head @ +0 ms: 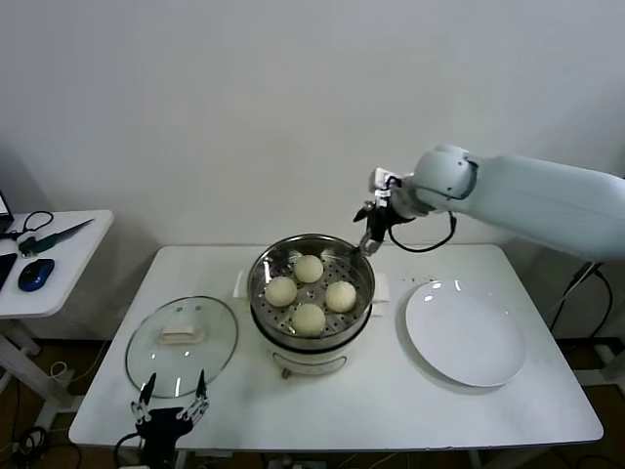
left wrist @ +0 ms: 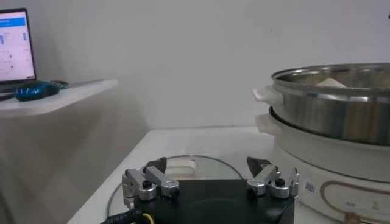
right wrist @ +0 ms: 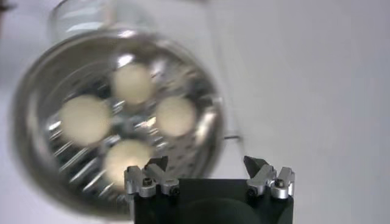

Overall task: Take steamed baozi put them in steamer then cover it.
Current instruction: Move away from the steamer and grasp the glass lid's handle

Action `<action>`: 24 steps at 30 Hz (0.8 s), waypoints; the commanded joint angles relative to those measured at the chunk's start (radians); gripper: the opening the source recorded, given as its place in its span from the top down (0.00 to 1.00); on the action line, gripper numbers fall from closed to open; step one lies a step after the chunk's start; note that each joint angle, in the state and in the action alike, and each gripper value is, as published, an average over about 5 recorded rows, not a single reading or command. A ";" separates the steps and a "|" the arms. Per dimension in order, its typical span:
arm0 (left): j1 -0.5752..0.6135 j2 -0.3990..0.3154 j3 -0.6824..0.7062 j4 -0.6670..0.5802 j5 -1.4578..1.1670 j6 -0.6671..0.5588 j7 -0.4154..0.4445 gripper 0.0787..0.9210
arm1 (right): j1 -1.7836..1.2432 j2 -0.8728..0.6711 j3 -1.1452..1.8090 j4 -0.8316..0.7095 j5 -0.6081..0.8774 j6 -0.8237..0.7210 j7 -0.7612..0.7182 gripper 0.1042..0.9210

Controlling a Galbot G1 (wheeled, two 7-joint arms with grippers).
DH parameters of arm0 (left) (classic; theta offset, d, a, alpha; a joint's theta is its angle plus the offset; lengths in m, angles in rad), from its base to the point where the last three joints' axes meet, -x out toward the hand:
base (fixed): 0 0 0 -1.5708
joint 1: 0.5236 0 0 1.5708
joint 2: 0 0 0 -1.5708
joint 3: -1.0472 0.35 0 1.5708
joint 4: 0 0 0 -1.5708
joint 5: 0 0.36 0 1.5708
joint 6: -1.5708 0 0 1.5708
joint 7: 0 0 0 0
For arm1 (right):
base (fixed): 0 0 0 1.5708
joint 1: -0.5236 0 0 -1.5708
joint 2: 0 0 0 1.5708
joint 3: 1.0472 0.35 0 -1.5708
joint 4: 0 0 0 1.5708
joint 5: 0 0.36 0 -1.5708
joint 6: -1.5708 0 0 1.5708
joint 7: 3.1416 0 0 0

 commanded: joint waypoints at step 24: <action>-0.053 0.075 -0.031 0.040 0.099 -0.063 0.001 0.12 | -2.071 -0.027 2.002 0.273 -0.309 0.566 0.422 0.12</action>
